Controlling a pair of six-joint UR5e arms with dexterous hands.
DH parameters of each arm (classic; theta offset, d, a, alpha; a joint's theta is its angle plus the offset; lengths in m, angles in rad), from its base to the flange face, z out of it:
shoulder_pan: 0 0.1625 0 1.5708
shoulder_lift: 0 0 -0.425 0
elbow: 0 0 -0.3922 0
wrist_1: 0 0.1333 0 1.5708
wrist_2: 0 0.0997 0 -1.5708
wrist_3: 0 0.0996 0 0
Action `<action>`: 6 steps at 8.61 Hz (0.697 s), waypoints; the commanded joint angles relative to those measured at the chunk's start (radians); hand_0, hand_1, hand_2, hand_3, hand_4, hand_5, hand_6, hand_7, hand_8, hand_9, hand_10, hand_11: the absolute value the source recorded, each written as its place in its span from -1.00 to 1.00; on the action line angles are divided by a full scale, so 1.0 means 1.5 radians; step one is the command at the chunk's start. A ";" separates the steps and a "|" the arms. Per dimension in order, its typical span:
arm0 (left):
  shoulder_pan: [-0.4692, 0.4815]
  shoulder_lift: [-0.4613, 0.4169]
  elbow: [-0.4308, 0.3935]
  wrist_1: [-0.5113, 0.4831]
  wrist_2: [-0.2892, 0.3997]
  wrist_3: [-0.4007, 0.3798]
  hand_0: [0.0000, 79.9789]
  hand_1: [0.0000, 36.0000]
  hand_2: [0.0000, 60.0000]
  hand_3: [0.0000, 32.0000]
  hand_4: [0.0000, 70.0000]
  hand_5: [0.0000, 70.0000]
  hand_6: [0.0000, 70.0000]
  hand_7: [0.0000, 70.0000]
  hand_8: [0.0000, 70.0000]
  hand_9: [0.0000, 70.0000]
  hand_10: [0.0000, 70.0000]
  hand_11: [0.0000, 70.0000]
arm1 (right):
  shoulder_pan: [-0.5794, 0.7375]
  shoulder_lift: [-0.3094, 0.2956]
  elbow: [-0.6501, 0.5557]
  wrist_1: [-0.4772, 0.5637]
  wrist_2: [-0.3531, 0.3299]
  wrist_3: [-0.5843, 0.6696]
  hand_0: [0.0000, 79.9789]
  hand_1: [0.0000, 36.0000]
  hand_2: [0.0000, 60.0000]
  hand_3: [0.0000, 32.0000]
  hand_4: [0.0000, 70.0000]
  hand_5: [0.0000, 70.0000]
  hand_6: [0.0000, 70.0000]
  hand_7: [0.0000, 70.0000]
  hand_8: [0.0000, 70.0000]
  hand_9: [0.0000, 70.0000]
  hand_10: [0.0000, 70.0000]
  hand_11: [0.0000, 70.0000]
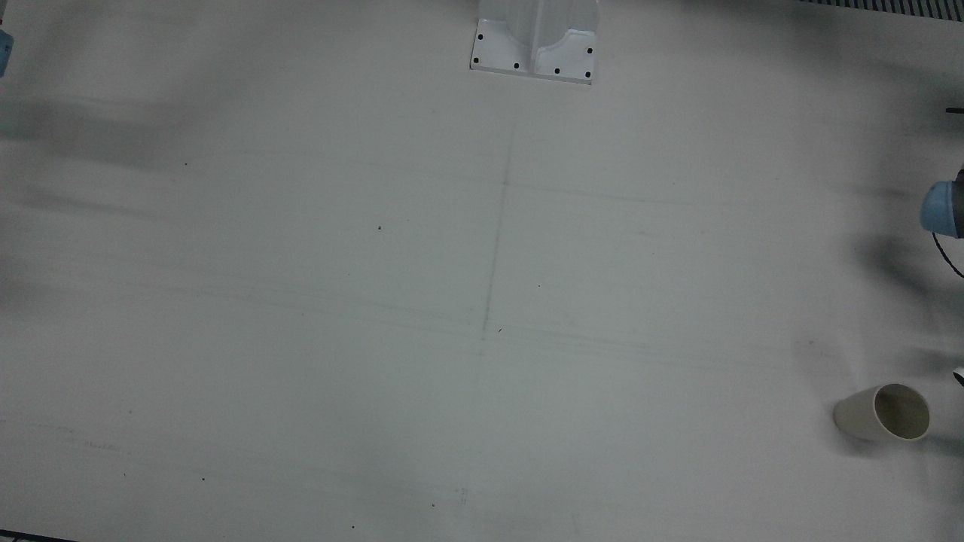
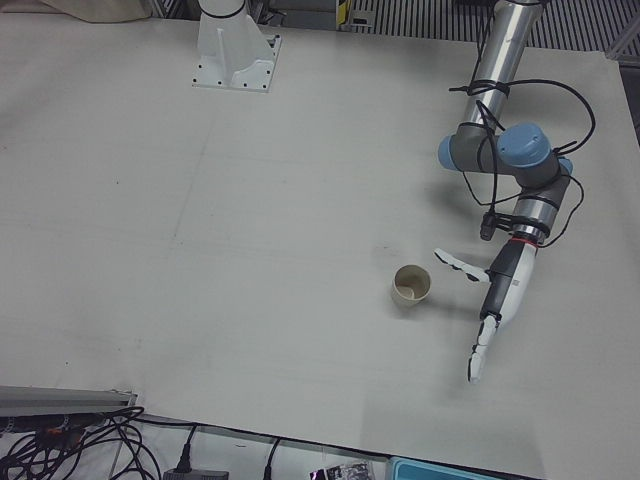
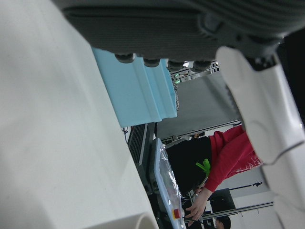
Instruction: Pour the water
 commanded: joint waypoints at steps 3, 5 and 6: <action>-0.150 -0.028 -0.031 0.014 0.088 -0.002 0.32 -0.62 -1.00 -1.00 -0.75 -1.00 -1.00 -0.87 -1.00 -1.00 -1.00 -1.00 | -0.152 0.036 -0.023 0.005 0.160 -0.119 0.25 -0.30 0.26 -1.00 0.81 0.57 0.54 0.43 0.63 1.00 0.73 1.00; -0.150 -0.058 -0.038 0.044 0.088 -0.003 0.33 -0.59 -1.00 -1.00 -0.77 -1.00 -1.00 -0.86 -1.00 -1.00 -1.00 -1.00 | -0.160 0.060 -0.024 0.003 0.196 -0.213 0.25 -0.32 0.16 -1.00 0.80 0.57 0.52 0.42 0.61 1.00 0.71 1.00; -0.150 -0.059 -0.048 0.055 0.088 -0.003 0.33 -0.58 -1.00 -0.98 -0.77 -1.00 -1.00 -0.86 -1.00 -1.00 -1.00 -1.00 | -0.157 0.055 -0.025 0.000 0.195 -0.211 0.28 -0.44 -0.38 -1.00 0.69 0.51 0.40 0.30 0.48 0.94 0.52 1.00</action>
